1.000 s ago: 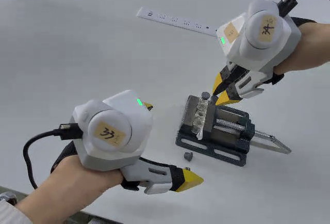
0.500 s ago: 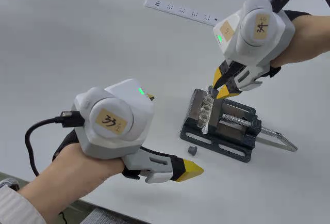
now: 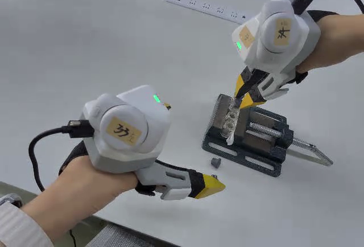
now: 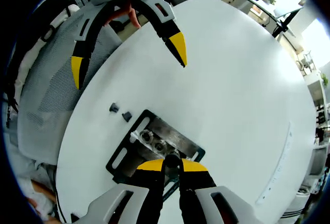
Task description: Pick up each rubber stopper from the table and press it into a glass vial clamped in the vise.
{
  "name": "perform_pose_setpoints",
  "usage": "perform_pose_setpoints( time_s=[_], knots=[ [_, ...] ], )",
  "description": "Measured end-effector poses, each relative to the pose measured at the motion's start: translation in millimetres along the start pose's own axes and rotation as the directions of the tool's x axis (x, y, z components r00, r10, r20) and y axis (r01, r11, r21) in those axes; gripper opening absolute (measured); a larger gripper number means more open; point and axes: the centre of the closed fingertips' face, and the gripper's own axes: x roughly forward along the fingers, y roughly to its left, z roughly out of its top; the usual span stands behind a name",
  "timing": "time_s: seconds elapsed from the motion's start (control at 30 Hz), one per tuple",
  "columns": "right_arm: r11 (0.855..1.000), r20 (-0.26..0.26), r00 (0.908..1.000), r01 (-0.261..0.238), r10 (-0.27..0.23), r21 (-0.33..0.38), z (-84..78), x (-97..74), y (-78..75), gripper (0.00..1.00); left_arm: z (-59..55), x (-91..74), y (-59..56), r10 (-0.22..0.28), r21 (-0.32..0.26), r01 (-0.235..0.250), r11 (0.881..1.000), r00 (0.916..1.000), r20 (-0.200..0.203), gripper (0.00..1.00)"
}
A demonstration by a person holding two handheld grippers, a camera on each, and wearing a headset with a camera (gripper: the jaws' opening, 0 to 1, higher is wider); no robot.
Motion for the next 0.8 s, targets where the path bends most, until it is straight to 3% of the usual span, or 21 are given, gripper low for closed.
perform_pose_setpoints(
  time_s=[0.37,0.8],
  knots=[
    [1.0,-0.016,0.9998,-0.013,0.013,-0.011,0.8,2.2,1.1,0.06,-2.6,1.6,-2.2,-0.004,-0.01,0.004,1.0,1.0,-0.002,0.98],
    [0.992,-0.061,0.9968,-0.044,0.052,0.12,3.8,1.9,1.9,0.05,-1.7,4.5,-2.8,-0.008,-0.013,0.008,1.0,1.0,0.003,0.98]
  ],
)
